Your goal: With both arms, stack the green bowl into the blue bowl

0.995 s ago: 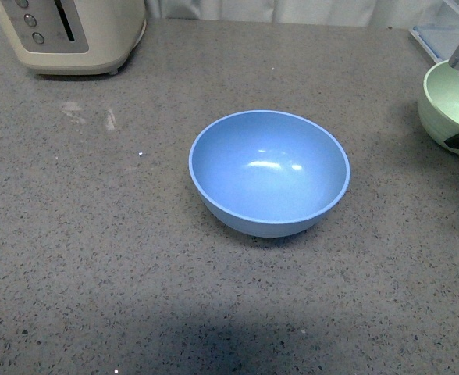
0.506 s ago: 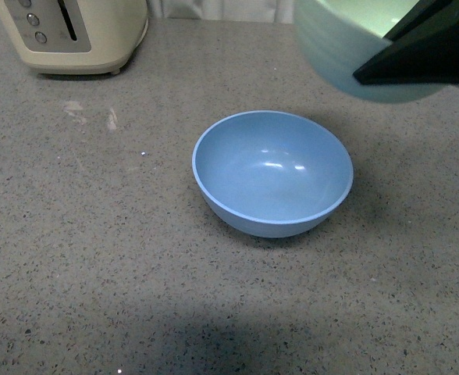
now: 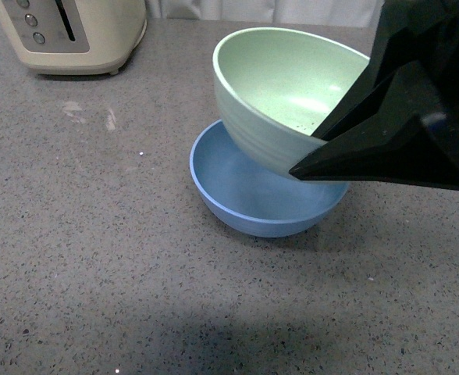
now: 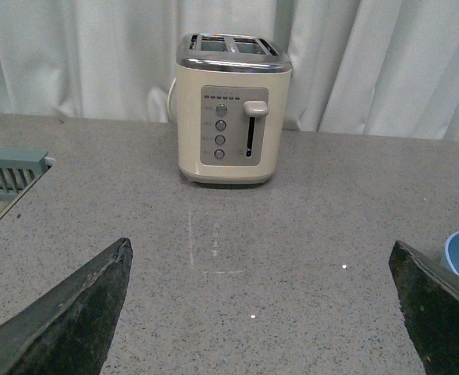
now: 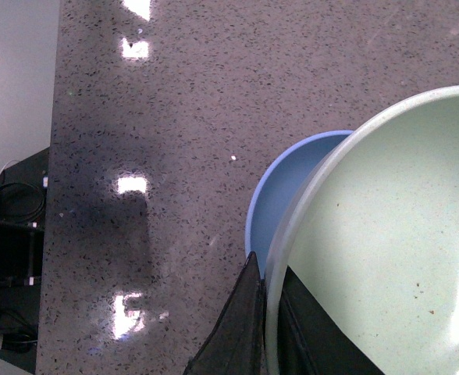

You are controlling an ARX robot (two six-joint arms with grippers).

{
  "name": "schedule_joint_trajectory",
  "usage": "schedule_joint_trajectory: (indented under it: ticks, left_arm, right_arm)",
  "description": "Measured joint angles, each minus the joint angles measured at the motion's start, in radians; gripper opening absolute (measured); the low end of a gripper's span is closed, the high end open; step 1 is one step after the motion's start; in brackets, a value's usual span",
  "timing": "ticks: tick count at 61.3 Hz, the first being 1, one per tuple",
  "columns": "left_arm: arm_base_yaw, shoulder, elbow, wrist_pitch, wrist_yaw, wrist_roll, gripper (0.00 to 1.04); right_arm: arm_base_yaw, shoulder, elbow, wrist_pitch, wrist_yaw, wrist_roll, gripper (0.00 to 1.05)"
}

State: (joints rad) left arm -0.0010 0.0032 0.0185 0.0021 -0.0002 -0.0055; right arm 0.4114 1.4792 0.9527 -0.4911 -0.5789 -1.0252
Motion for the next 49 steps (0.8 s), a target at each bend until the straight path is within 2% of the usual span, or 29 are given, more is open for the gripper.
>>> schedule_joint_trajectory:
  ticks: [33, 40, 49]
  left_arm:
    - [0.000, 0.000, 0.000, 0.000, 0.000, 0.000, 0.98]
    - [0.000, 0.000, 0.000, 0.000, 0.000, 0.000, 0.98]
    - [0.000, 0.000, 0.000, 0.000, 0.000, 0.000, 0.98]
  right_arm:
    - [0.046, 0.116, 0.035, 0.072, 0.052, -0.028, 0.02]
    - [0.044, 0.118, 0.039, 0.043, 0.060, -0.053, 0.23]
    - [0.028, 0.105, 0.039, 0.044, 0.063, -0.063, 0.43]
